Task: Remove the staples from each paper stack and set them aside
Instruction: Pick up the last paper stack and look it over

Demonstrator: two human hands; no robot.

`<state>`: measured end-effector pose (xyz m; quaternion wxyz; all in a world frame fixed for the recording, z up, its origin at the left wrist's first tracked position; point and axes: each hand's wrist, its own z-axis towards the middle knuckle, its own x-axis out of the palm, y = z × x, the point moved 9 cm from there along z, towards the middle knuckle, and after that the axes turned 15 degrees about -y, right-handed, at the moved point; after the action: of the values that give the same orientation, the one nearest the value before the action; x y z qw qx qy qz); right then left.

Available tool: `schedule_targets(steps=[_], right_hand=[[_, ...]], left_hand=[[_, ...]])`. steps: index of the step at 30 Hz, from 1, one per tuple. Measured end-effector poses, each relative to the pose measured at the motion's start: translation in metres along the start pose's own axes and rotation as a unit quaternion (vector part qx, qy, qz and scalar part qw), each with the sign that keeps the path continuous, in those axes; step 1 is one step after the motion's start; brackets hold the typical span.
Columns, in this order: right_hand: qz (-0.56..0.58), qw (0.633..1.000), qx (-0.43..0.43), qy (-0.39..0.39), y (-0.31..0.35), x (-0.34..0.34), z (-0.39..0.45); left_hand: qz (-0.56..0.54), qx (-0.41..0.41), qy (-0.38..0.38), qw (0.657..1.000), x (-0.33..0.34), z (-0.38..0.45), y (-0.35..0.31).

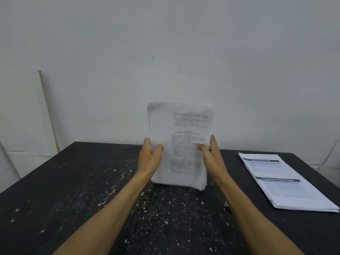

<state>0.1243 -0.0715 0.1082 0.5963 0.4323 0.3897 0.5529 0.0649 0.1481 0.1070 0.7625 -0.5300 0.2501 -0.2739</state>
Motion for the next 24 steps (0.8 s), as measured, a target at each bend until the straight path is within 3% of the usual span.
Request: schedule_targets(steps=[11, 18, 24], right_hand=[[-0.008, 0.987, -0.091, -0.131, 0.035, -0.012, 0.008], [-0.032, 0.975, -0.174, -0.133, 0.080, -0.013, 0.023], [-0.029, 0.978, -0.155, -0.140, 0.092, -0.011, 0.034]], left_hand=[[-0.074, 0.020, -0.053, 0.996, 0.002, 0.008, -0.053], [-0.111, 0.032, -0.062, 0.991, 0.002, 0.030, -0.089], [-0.095, 0.018, -0.066, 0.993, 0.007, 0.036, -0.091]])
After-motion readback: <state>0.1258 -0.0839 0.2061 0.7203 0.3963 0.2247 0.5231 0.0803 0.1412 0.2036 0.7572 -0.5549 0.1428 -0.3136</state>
